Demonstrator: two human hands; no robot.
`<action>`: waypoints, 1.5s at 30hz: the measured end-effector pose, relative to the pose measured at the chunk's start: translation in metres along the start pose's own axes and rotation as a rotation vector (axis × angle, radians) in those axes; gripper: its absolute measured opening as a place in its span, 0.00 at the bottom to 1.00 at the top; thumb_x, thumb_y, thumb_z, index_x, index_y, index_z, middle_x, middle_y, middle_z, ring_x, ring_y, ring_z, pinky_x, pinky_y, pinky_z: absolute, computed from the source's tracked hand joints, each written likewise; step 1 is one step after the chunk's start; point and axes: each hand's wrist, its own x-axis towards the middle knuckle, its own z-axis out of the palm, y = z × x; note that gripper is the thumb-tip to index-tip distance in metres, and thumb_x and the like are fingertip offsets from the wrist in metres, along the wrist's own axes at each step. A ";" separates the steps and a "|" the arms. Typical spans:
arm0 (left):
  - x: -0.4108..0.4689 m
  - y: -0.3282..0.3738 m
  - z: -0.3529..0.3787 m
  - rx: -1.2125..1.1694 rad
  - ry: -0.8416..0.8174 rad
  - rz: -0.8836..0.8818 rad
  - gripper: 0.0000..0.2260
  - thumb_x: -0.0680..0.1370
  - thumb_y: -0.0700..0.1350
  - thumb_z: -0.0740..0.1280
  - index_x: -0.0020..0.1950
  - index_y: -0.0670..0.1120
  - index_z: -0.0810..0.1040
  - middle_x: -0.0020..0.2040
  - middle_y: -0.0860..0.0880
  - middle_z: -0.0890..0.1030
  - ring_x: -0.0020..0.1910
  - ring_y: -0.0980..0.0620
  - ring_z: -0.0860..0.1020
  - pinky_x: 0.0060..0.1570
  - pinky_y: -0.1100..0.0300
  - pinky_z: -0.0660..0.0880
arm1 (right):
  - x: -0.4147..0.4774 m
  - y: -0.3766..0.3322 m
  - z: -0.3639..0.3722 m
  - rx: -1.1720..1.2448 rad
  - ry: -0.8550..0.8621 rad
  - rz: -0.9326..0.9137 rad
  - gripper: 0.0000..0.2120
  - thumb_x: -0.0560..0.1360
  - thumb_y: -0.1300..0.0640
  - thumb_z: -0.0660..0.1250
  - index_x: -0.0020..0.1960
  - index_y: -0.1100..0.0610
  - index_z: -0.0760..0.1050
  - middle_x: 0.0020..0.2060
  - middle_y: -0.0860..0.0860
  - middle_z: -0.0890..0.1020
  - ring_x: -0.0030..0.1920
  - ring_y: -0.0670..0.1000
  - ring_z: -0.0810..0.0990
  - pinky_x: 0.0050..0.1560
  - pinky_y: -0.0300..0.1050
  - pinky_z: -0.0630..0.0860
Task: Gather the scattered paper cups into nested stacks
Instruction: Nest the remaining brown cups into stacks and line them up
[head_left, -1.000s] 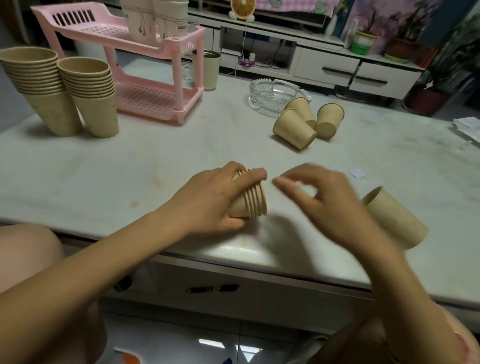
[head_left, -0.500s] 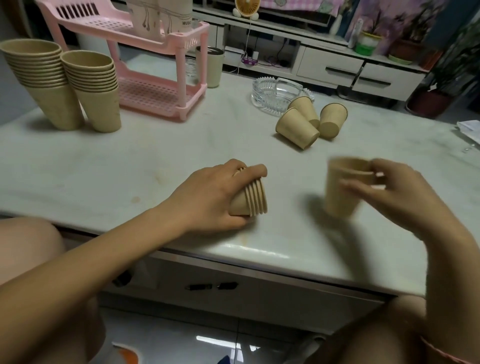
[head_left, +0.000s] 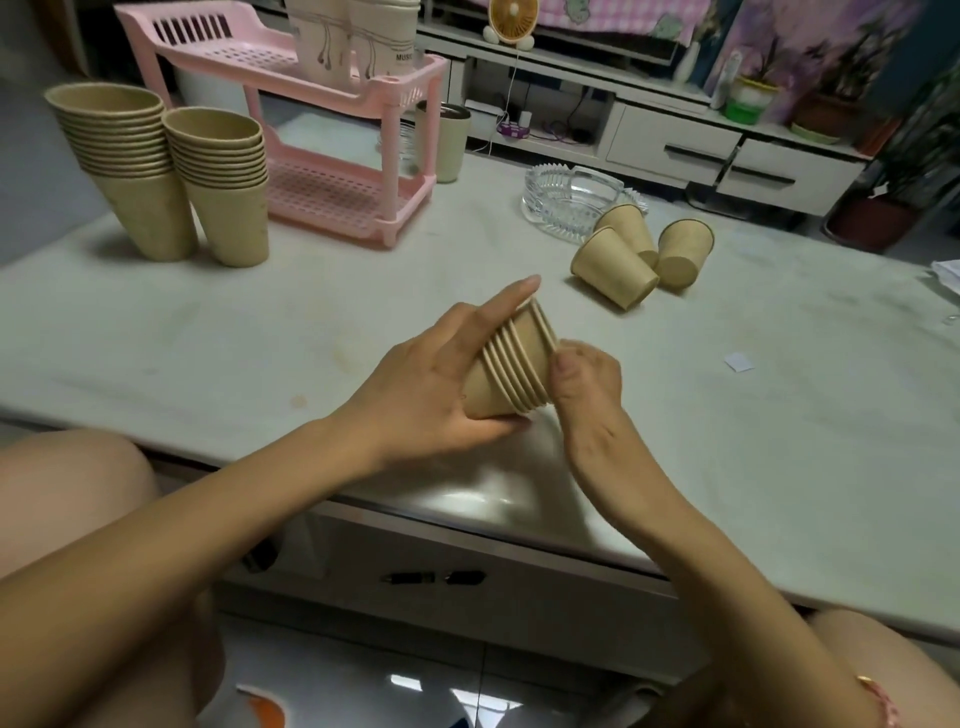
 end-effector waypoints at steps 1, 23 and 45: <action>0.000 0.000 -0.001 -0.002 -0.019 0.000 0.39 0.64 0.62 0.66 0.69 0.67 0.47 0.56 0.54 0.69 0.50 0.52 0.75 0.48 0.55 0.75 | 0.000 0.001 0.004 -0.037 -0.024 -0.007 0.17 0.68 0.36 0.44 0.46 0.46 0.62 0.65 0.49 0.61 0.65 0.41 0.62 0.69 0.37 0.59; 0.032 -0.044 -0.031 0.192 -0.018 -0.162 0.38 0.68 0.55 0.72 0.73 0.58 0.54 0.62 0.49 0.69 0.58 0.46 0.73 0.55 0.54 0.71 | 0.202 0.050 -0.071 -1.108 0.043 0.086 0.27 0.72 0.50 0.66 0.67 0.54 0.62 0.66 0.64 0.64 0.62 0.65 0.66 0.57 0.59 0.67; 0.032 -0.039 -0.021 0.055 0.075 -0.174 0.46 0.67 0.53 0.72 0.70 0.68 0.40 0.62 0.52 0.69 0.54 0.52 0.73 0.50 0.62 0.68 | 0.081 -0.008 0.012 -0.029 -0.145 -0.143 0.24 0.75 0.45 0.49 0.49 0.65 0.73 0.47 0.59 0.76 0.47 0.48 0.72 0.46 0.25 0.65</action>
